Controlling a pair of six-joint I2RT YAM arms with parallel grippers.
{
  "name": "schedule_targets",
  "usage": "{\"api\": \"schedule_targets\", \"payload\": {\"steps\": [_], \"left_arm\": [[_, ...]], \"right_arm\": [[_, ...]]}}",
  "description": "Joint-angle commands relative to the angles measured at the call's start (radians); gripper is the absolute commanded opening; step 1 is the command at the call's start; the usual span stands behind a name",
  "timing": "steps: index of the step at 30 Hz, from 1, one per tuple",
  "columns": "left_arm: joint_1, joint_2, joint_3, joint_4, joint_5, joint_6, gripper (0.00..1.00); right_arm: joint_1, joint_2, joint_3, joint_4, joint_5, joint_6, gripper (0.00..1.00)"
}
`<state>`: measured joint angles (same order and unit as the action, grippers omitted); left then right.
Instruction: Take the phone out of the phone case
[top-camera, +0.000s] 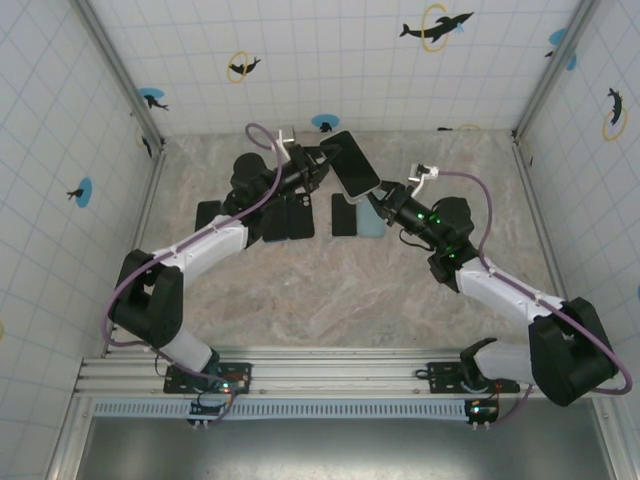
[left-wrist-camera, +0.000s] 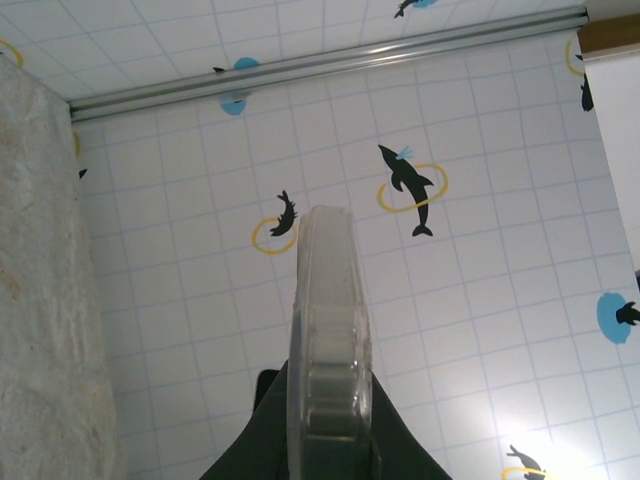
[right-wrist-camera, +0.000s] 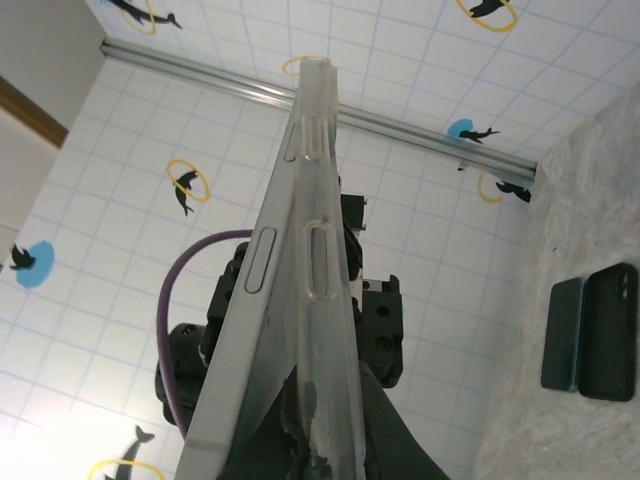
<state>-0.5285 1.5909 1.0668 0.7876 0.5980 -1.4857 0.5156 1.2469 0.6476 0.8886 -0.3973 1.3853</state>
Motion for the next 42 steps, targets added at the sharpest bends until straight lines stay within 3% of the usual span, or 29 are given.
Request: {"api": "schedule_targets", "payload": {"steps": [1,7,12,21,27,34,42], "left_arm": [[-0.022,0.002,0.041,-0.038,0.052,0.057,0.23],[-0.021,-0.016,0.062,-0.105,0.021,0.101,0.65],[-0.018,-0.054,0.076,-0.218,-0.022,0.177,0.76],[-0.074,-0.216,-0.08,-0.321,-0.218,0.126,0.76],[-0.187,-0.296,-0.219,-0.216,-0.395,-0.007,0.74],[-0.327,-0.255,-0.184,-0.138,-0.56,-0.032,0.7],[-0.367,-0.175,-0.134,-0.063,-0.605,-0.053,0.61]], "right_arm": [[0.006,-0.006,0.012,0.125,0.001,0.022,0.04],[0.001,-0.009,-0.018,0.169,0.042,0.038,0.01],[-0.006,-0.015,-0.033,0.183,0.074,0.027,0.0],[-0.031,-0.027,-0.029,0.117,0.27,-0.066,0.0],[-0.026,0.004,-0.02,0.116,0.374,-0.092,0.0],[0.009,0.043,0.013,0.115,0.39,-0.136,0.0],[0.034,0.031,0.002,0.108,0.4,-0.149,0.0]]}}
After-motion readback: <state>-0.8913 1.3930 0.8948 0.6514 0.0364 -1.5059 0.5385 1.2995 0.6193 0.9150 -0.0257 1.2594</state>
